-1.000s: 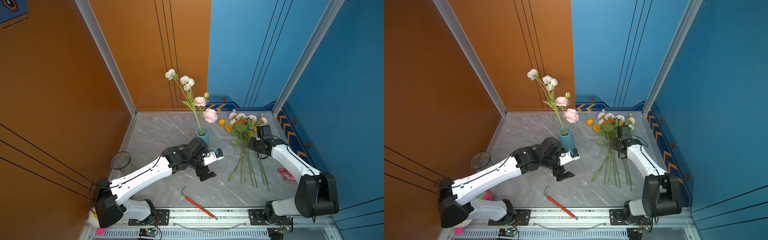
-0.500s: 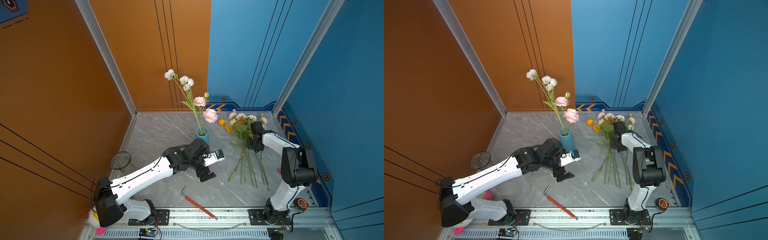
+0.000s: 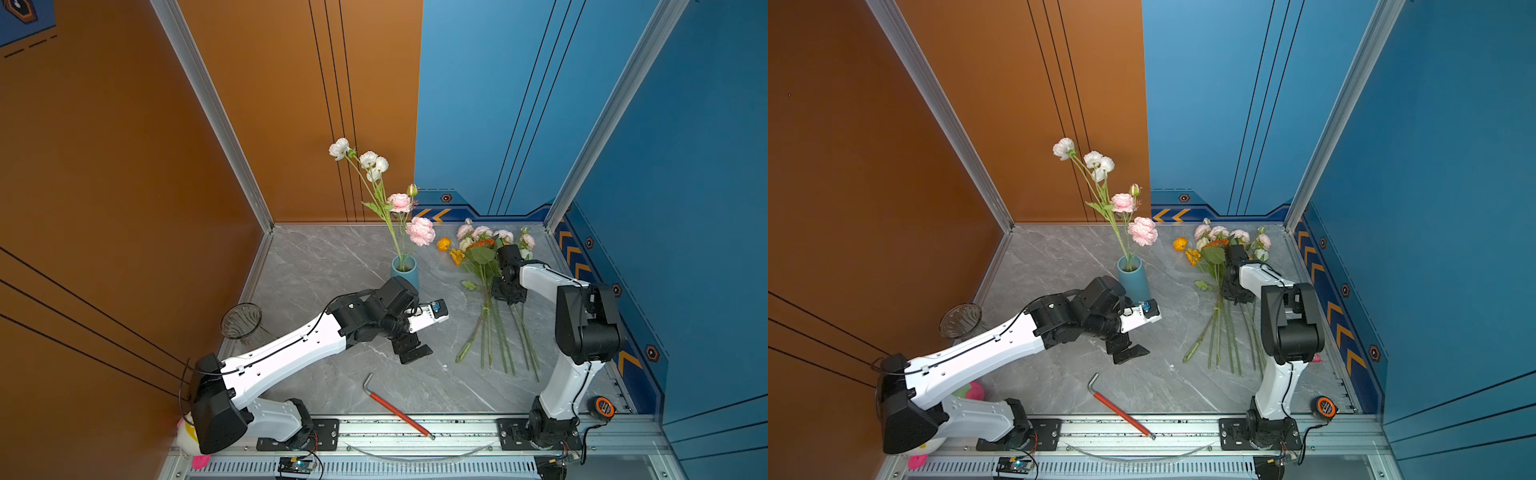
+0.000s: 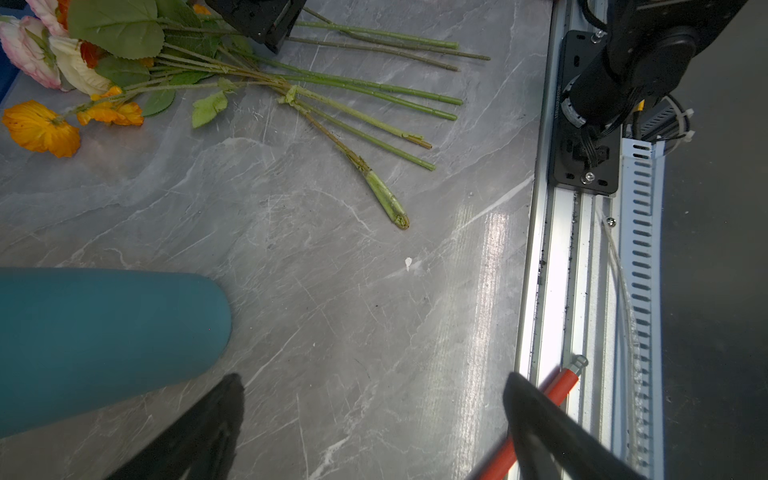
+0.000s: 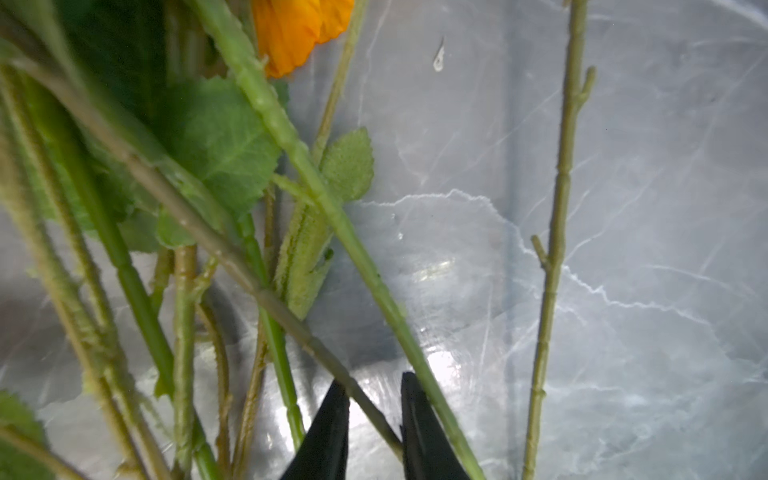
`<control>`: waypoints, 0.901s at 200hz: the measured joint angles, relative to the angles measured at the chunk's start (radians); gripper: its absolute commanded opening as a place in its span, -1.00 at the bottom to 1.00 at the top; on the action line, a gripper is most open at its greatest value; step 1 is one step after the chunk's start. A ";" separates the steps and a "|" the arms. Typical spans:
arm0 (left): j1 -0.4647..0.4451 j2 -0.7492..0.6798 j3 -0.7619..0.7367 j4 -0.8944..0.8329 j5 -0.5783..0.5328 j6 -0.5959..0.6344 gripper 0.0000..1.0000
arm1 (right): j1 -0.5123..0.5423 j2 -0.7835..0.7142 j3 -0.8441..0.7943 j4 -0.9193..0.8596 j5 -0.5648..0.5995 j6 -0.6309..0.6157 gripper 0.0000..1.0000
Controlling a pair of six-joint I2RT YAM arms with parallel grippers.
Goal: Arrange the flowers into the vase
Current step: 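Grasp an orange flower stem in the bunch with the right gripper, then lift the orange flower with the right gripper while the left moves beside the vase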
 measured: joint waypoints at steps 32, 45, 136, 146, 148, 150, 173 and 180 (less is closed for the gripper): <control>0.000 0.000 0.000 0.000 0.000 0.000 0.96 | 0.006 0.002 0.000 0.001 -0.002 -0.026 -0.61; 0.000 0.000 0.000 0.000 0.000 0.000 0.96 | 0.013 0.002 0.000 0.001 -0.004 -0.041 -0.70; -0.003 0.004 0.000 0.000 -0.003 0.000 0.96 | 0.052 -0.100 -0.011 0.008 -0.035 -0.127 -1.00; -0.003 0.004 0.000 0.000 -0.006 0.000 0.96 | 0.053 -0.130 -0.011 0.008 -0.036 -0.133 -1.00; -0.003 0.004 0.000 0.000 -0.006 0.000 0.96 | 0.053 -0.135 -0.011 0.008 -0.036 -0.134 -1.00; -0.003 0.004 0.000 0.000 -0.006 0.000 0.96 | 0.053 -0.141 -0.011 0.007 -0.037 -0.136 -1.00; -0.003 0.004 0.000 0.000 -0.007 0.000 0.96 | 0.058 -0.203 -0.003 -0.009 -0.054 -0.142 -1.00; -0.003 0.003 0.000 0.000 -0.006 0.000 0.96 | 0.060 -0.221 0.001 -0.016 -0.057 -0.144 -1.00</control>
